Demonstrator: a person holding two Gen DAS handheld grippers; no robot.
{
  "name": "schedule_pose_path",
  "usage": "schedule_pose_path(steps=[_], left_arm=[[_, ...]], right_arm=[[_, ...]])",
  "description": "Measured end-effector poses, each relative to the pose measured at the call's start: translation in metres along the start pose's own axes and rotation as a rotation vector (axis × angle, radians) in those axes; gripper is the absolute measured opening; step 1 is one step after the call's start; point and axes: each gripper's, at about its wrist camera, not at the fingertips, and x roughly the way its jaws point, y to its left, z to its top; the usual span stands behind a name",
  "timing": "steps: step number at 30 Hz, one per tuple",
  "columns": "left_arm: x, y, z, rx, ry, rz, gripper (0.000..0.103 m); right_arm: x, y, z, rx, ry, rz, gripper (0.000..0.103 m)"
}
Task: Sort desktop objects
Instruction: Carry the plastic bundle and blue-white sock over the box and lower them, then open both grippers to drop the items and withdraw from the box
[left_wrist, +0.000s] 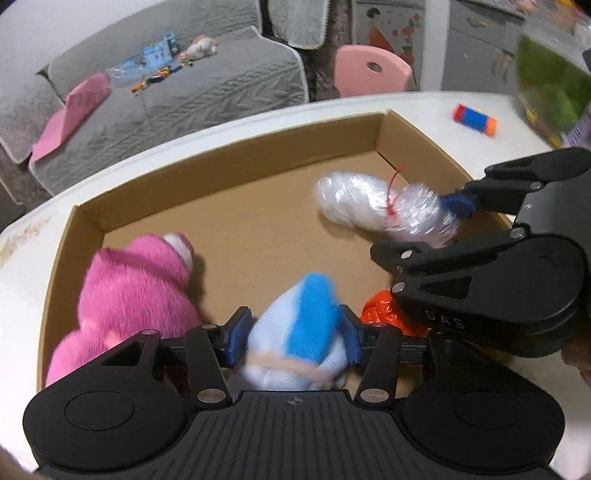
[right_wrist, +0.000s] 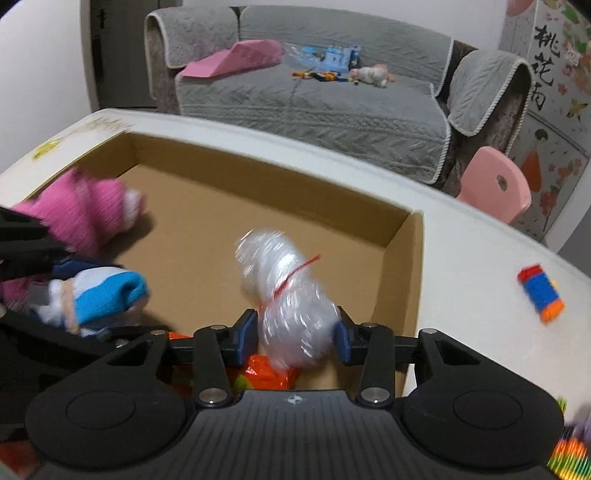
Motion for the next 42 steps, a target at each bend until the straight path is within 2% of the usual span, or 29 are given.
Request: schedule_pose_path(steps=[7,16,17,18,20,21,24,27,29,36,40,42], left_arm=[[-0.017,-0.015,-0.023,0.042,-0.002,-0.002,0.060],[-0.036,-0.035,-0.048,0.076,-0.022,-0.026,0.060],[-0.037,-0.035,-0.048,0.070,-0.024,-0.031,0.060],[-0.038,-0.033,-0.048,0.065,-0.026,-0.038,0.061],[-0.048,-0.029,-0.046,0.044,-0.056,-0.042,0.064],[-0.055,-0.027,-0.046,0.038,-0.078,-0.038,0.072],[-0.086,-0.022,-0.043,0.032,-0.170,-0.024,0.086],[-0.119,-0.018,-0.043,0.031,-0.260,-0.024,0.091],[-0.135,-0.016,-0.045,0.023,-0.308,-0.024,0.097],[-0.151,0.003,-0.058,-0.025,-0.312,0.005,0.098],[-0.175,0.033,-0.098,-0.073,-0.347,0.048,0.101],[-0.183,0.047,-0.127,-0.101,-0.349,0.075,0.102]], right_arm=[[-0.035,0.008,-0.032,0.050,0.000,-0.021,0.039],[-0.043,0.003,-0.042,0.069,-0.008,-0.015,0.041],[-0.040,-0.001,-0.038,0.075,-0.019,-0.008,0.050],[-0.041,-0.003,-0.036,0.082,-0.040,-0.005,0.066],[-0.048,-0.007,-0.031,0.100,-0.097,-0.014,0.078],[-0.052,-0.009,-0.029,0.108,-0.127,-0.007,0.078],[-0.068,-0.015,-0.025,0.135,-0.203,-0.003,0.080],[-0.090,-0.024,-0.028,0.194,-0.285,0.004,0.083],[-0.103,-0.028,-0.031,0.219,-0.332,-0.002,0.090],[-0.095,-0.017,-0.034,0.156,-0.293,-0.014,0.090],[-0.121,-0.011,-0.056,0.147,-0.347,0.011,0.091],[-0.142,-0.003,-0.082,0.116,-0.376,0.009,0.096]])
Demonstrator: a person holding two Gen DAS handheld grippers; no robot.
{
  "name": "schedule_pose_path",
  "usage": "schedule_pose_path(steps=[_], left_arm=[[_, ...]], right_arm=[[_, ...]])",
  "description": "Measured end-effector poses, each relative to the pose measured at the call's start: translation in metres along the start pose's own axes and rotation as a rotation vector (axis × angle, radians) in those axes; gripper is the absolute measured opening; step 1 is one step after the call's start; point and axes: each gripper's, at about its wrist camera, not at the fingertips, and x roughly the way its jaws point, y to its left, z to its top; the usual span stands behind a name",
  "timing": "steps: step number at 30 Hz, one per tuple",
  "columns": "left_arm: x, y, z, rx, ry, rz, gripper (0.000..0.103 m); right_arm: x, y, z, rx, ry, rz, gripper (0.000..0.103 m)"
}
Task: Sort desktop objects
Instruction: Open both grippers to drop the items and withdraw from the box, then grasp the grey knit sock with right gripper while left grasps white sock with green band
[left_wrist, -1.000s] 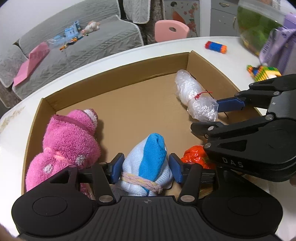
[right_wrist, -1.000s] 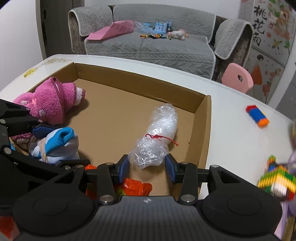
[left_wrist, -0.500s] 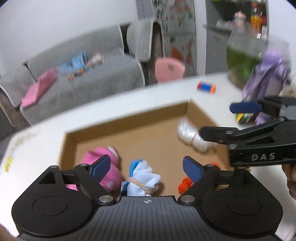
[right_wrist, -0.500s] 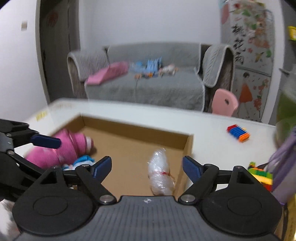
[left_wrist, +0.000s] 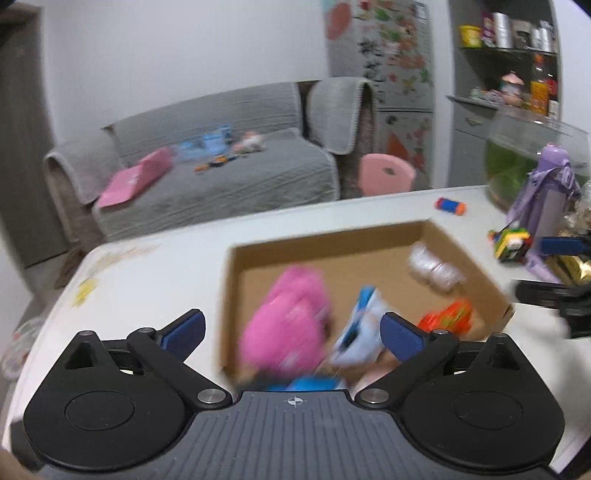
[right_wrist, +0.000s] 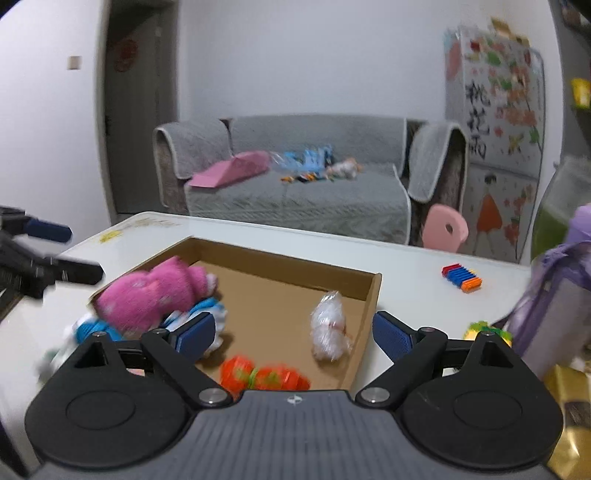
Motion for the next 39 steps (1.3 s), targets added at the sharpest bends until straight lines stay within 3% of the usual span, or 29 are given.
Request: schedule_pose_path(steps=[7,14,20,28,39], left_arm=[[-0.034,0.039,-0.081,-0.091,0.027,0.052,0.103],[-0.026,0.032,-0.121,-0.044,0.049,0.053,0.102],[-0.015,0.031,-0.124,-0.045,0.074,0.025,0.102],[0.013,0.046,-0.120,-0.108,0.154,0.048,0.101],[0.026,0.041,-0.114,-0.058,0.140,0.016,0.102]], right_arm=[[-0.044,0.035,-0.064,-0.067,-0.046,0.085,0.097],[-0.043,0.065,-0.084,-0.175,-0.013,0.101,0.102],[-0.027,0.068,-0.083,-0.174,0.042,0.065,0.102],[-0.007,0.065,-0.078,-0.172,0.078,0.054,0.102],[0.011,0.069,-0.086,-0.193,0.136,0.082,0.098]])
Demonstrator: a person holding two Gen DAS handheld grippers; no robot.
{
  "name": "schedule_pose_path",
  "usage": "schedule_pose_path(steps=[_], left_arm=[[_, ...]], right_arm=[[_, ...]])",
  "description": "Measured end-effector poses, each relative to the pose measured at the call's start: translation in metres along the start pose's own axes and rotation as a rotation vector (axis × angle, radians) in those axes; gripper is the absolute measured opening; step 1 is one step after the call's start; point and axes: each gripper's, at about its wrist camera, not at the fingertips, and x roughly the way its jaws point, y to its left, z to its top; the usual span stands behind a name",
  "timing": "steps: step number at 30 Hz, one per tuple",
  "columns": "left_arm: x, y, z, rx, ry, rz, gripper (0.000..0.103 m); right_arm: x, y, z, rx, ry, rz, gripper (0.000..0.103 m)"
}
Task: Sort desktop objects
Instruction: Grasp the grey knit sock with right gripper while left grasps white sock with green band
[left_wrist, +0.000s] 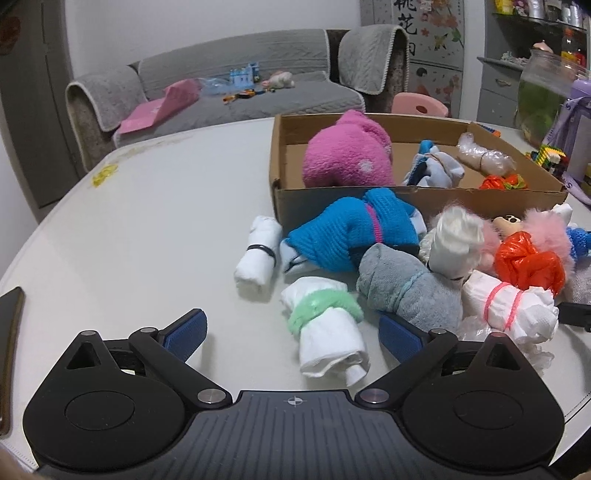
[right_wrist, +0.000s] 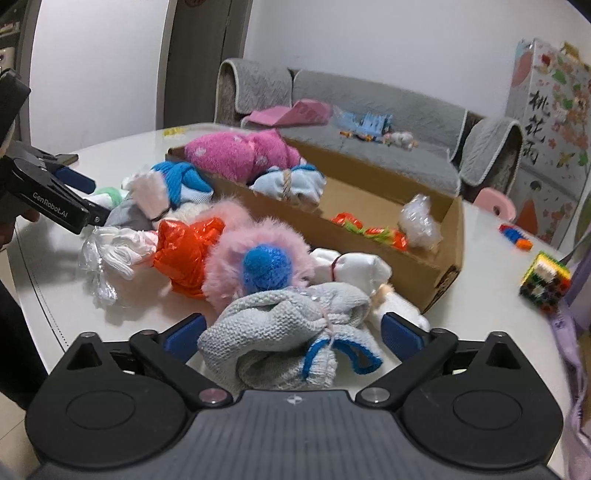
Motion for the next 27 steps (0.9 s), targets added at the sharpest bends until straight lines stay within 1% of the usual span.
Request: schedule_pose_path(steps=[4,6,7,8,9,10,12,13,14,15,20,27], left_arm=[[0.004,0.000,0.002,-0.019,0.013,-0.021,0.102],[0.004,0.000,0.003,-0.023,0.015,-0.027,0.102],[0.004,0.000,0.003,-0.023,0.015,-0.030,0.102],[0.004,0.001,0.002,-0.024,0.014,-0.039,0.098],[0.003,0.002,0.002,-0.027,0.012,-0.061,0.091],[0.001,0.001,0.002,-0.028,0.007,-0.081,0.087],[-0.002,-0.001,0.001,-0.016,-0.012,-0.096,0.069],[-0.003,-0.003,0.001,-0.013,-0.017,-0.101,0.063],[-0.004,-0.004,0.001,-0.009,-0.022,-0.107,0.052],[-0.005,-0.005,0.000,-0.009,-0.023,-0.113,0.049],[-0.007,-0.007,-0.002,0.002,-0.025,-0.119,0.044],[-0.016,-0.008,-0.008,0.014,-0.030,-0.109,0.043]], right_arm=[[0.000,-0.001,-0.001,0.024,0.015,0.015,0.097],[-0.001,-0.002,-0.002,0.038,0.018,0.022,0.087],[-0.001,-0.002,-0.002,0.045,0.017,0.028,0.084],[-0.001,-0.002,-0.002,0.054,0.018,0.035,0.078],[-0.002,-0.003,-0.002,0.061,0.019,0.040,0.074],[-0.004,-0.002,-0.003,0.064,0.017,0.041,0.072],[-0.007,-0.002,-0.004,0.070,0.015,0.042,0.067],[-0.009,-0.001,-0.004,0.072,0.013,0.041,0.067],[-0.010,-0.001,-0.005,0.075,0.011,0.042,0.066],[-0.010,0.000,-0.005,0.079,0.010,0.043,0.066],[-0.014,0.000,-0.006,0.100,0.002,0.043,0.063],[-0.021,-0.004,-0.008,0.132,-0.011,0.036,0.061]])
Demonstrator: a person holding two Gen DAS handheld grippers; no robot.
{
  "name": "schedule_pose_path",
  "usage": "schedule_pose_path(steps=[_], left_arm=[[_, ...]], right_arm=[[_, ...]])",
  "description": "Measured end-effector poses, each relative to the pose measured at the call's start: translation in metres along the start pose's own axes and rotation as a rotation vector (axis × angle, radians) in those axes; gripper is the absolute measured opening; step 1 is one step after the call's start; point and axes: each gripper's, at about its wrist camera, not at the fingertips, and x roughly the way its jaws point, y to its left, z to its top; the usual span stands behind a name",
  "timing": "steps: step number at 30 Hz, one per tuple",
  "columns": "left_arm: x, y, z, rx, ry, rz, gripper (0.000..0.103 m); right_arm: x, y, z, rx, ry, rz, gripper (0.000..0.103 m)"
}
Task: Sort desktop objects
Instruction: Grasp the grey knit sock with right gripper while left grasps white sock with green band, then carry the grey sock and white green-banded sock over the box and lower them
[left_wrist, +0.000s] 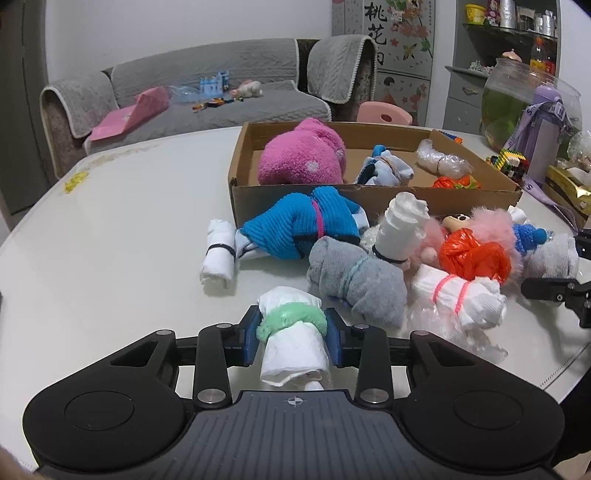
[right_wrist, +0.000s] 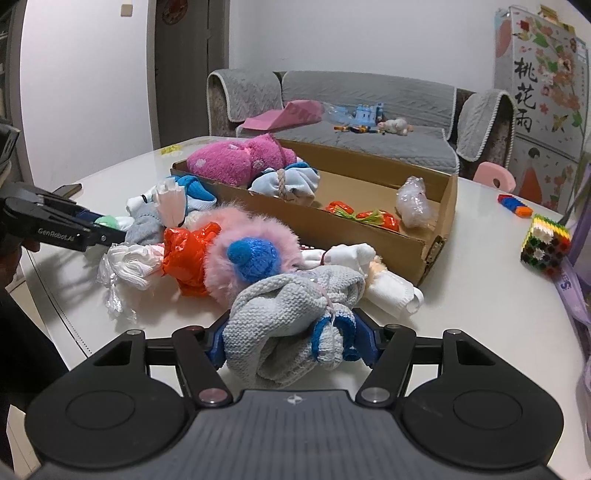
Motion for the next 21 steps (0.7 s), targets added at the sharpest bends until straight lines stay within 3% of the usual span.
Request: schedule_pose_path(steps=[13,21], left_arm=[[-0.045,0.008,-0.002,-0.029,-0.063,0.023,0.043],[-0.087,0.018,0.016,-0.028,-0.114,0.041,0.043]], right_arm=[[-0.027,-0.021,0.000,0.109,-0.111,-0.019,0.061],[-0.043,-0.036,0.009,0.180,-0.202,-0.008,0.061]])
